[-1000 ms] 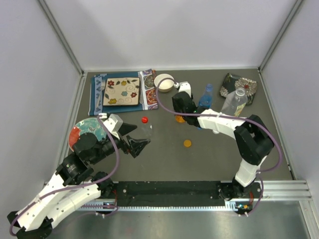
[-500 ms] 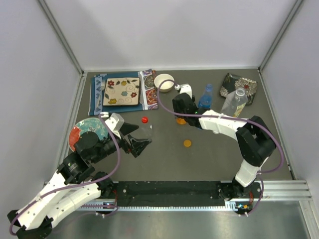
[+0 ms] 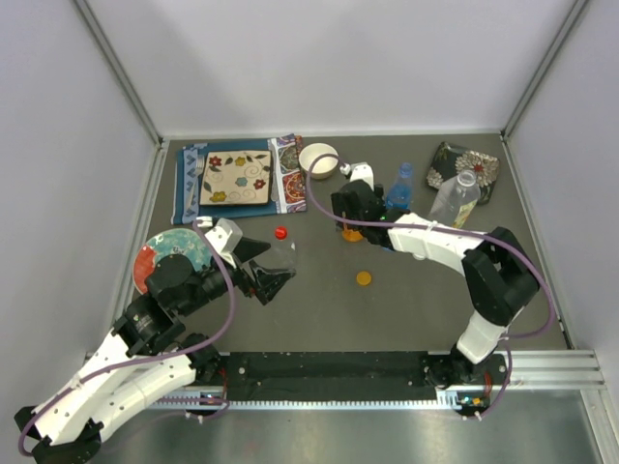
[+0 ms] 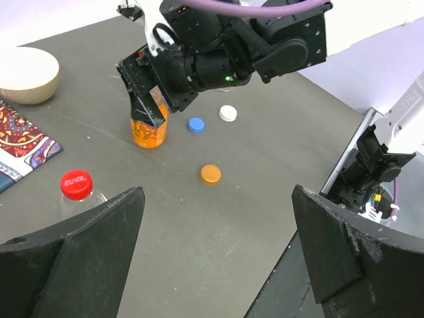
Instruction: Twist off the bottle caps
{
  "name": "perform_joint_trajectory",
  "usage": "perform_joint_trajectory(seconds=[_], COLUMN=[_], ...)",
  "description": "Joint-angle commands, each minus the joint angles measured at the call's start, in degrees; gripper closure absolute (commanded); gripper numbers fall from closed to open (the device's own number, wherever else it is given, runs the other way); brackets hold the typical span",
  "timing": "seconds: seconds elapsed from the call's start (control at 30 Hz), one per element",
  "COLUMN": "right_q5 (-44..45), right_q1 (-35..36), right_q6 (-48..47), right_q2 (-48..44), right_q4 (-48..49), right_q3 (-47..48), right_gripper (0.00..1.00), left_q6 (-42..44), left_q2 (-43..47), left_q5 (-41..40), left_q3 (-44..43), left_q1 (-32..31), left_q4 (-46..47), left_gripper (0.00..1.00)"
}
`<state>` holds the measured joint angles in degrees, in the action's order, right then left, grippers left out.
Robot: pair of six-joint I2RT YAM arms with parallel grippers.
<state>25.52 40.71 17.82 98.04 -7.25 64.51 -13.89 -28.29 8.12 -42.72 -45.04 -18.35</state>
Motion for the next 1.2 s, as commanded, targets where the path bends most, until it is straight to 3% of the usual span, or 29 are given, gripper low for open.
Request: perform_joint_trajectory(seconds=[0.0,0.17,0.27,0.33,0.4,0.53,0.77,1.17], right_q5=[0.49,1.3,-9.66,-17.21,-19.36,-19.37,-18.93,-15.5], right_q1=[0.51,5.43,8.15,9.56,12.02,15.54,17.65,18.0], right_q6=[0.28,-3.13,-4.2,-3.94,-3.94,-5.17,-4.82,-4.29], right_q2=[-7.68,-13.92,-14.19,-12.88,-11.04,-7.17,-1.63,6.11], right_q4=[-0.75,-2.16,-2.16,-2.16,-2.07,-1.72,-1.19,-2.42], right_q3=[3.95,9.57,12.13,13.18,13.62,14.68,18.1,20.74], right_gripper=[0.2,0.18,0.18,0.18,0.18,0.18,0.19,0.22], left_q6=[-0.61,-0.61,-2.27,-3.85,-6.4,-11.42,-17.48,-18.63], left_q2=[-0.01,0.61,1.13,1.4,1.4,0.7,0.96,6.67], left_q5=[-0.03,-4.06,-14.68,-27.85,-39.85,-52.56,-56.02,-52.68], left_q3=[0.09,0.36,0.62,0.36,-0.25,-1.49,-2.19,0.71], left_q1=[-0.05,-0.05,0.04,0.04,0.04,0.04,0.04,0.04], left_q4=[2.97,3.23,2.27,-0.87,-4.05,-13.53,-21.1,-22.34], left_gripper=[0.02,0.02,0.01,0.02,0.02,0.02,0.02,0.02])
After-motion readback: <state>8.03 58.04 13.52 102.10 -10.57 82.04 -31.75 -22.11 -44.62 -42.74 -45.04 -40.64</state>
